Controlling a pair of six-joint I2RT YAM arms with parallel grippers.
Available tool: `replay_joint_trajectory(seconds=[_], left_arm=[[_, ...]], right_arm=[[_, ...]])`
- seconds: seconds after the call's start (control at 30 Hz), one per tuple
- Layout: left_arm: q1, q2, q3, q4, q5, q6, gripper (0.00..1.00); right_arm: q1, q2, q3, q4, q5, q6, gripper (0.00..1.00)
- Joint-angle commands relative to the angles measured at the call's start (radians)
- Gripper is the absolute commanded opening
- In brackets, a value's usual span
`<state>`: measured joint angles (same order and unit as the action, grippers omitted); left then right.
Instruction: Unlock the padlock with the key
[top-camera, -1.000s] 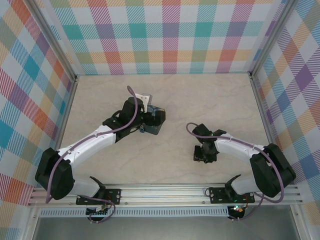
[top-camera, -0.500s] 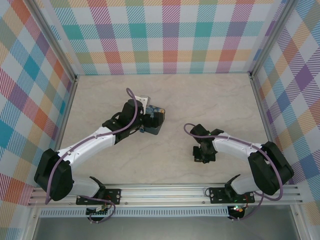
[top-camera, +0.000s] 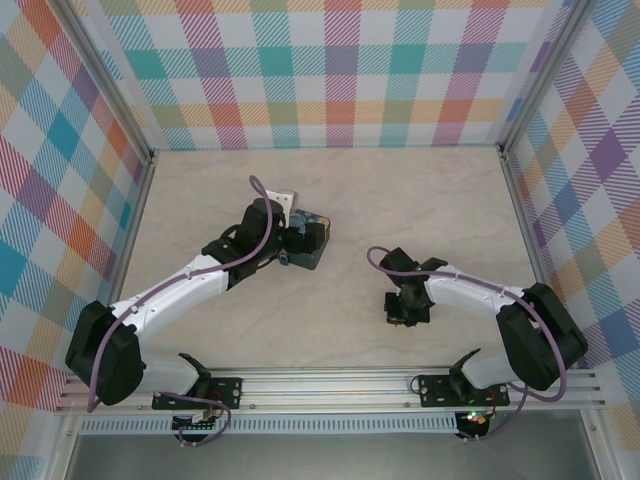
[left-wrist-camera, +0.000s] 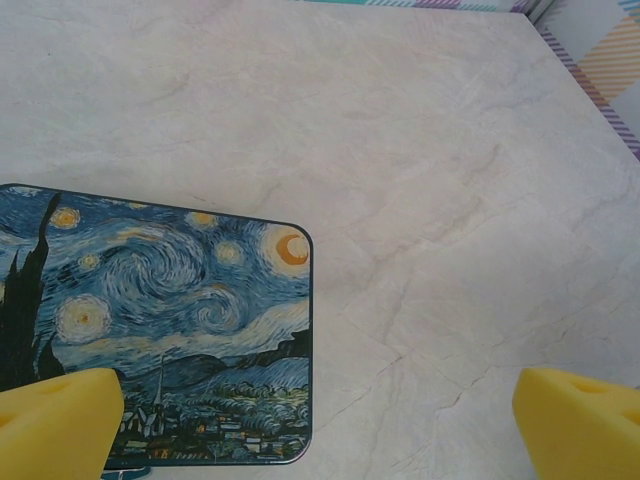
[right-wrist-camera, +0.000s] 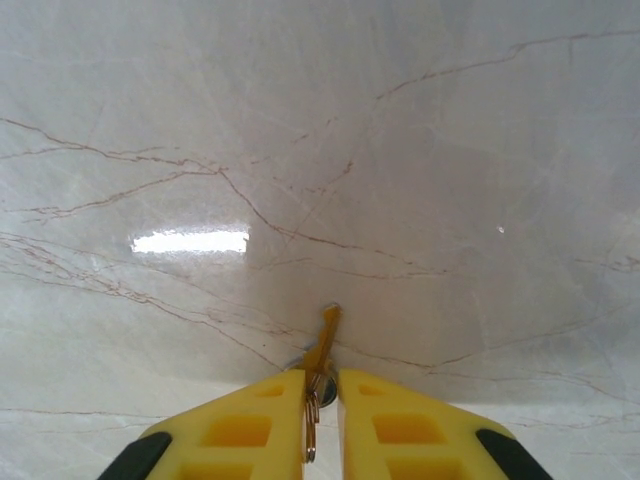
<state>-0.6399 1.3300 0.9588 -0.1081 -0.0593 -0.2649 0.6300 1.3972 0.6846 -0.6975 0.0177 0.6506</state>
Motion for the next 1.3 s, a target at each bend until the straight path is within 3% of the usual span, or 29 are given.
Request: replay_joint_trajectory(seconds=[0.0, 0.37, 0.77, 1.03, 1.27], left_arm=[[-0.004, -0.028, -0.008, -0.028, -0.018, 0.022, 1.0], [-0.004, -0.076, -0.028, -0.029, -0.01, -0.013, 1.0], [-0.004, -0.118, -0.073, 0.017, 0.121, -0.29, 1.0], [-0.003, -0.085, -0.097, 0.116, 0.202, -0.75, 1.0], [0.003, -0.046, -0.164, 0.291, 0.228, -1.185, 0.88]], right_arm=[[0.008, -0.014, 0.006, -0.009, -0.01, 0.003, 0.13], [0.008, -0.076, -0.017, 0.085, -0.062, 0.002, 0.01], [0.008, -0.317, -0.011, 0.286, -0.053, -0.026, 0.0], [0.009, -0.322, 0.065, 0.403, -0.036, -0.134, 0.0], [0.008, -0.247, 0.143, 0.576, -0.058, -0.191, 0.0]])
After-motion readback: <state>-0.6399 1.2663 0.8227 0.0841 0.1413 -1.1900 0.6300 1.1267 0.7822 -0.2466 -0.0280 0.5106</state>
